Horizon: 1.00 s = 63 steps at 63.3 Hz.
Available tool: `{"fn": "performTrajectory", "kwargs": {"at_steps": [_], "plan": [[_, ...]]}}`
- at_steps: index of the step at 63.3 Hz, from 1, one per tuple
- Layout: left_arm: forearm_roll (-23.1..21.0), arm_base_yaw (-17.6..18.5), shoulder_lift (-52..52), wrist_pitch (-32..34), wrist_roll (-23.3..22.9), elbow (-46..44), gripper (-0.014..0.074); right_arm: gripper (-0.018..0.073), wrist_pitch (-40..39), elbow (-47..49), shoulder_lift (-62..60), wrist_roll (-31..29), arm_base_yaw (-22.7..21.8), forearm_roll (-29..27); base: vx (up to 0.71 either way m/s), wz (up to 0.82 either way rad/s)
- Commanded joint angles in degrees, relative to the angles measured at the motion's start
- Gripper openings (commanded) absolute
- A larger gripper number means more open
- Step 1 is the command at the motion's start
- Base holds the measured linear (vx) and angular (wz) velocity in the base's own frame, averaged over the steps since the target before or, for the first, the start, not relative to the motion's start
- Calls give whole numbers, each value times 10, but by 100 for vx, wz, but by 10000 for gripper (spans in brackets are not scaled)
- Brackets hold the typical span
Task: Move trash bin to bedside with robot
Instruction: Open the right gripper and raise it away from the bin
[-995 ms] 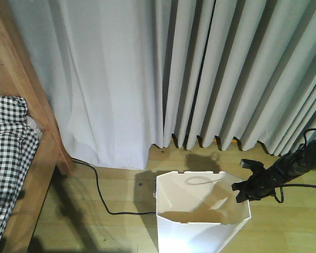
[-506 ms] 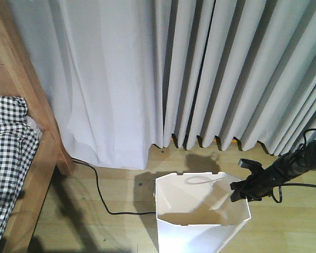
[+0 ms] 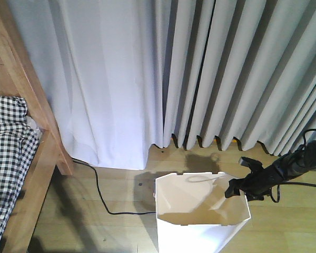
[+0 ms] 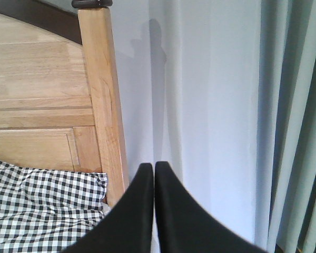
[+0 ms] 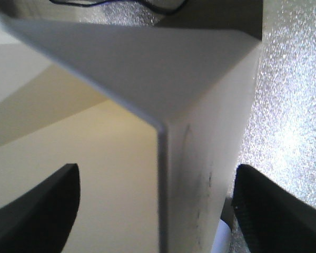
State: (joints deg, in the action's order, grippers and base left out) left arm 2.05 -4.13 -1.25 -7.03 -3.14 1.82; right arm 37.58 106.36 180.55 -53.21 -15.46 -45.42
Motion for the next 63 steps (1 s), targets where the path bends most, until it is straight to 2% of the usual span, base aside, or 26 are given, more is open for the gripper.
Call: {"fn": "performTrajectory", "kwargs": {"at_steps": [1, 12, 26, 37, 48, 63], "plan": [[-1, 2, -3, 41, -3, -14, -6, 577, 9, 3, -56, -12, -2, -9, 0, 0], [-1, 2, -3, 41, -3, -14, -6, 577, -92, -88, -120, -18, -1, -17, 0, 0], [-1, 2, -3, 41, -3, -14, -6, 577, -216, -270, -248, -89, -1, -18, 0, 0], [-1, 2, -3, 41, -3, -14, -6, 577, -294, -418, -384, -94, -1, -14, 0, 0], [-1, 2, -3, 41, -3, -14, -6, 577, -307, -532, -547, -124, -1, -10, 0, 0], [-1, 2, -3, 41, -3, -14, -6, 577, -307, -627, -788, -130, -1, -9, 0, 0]]}}
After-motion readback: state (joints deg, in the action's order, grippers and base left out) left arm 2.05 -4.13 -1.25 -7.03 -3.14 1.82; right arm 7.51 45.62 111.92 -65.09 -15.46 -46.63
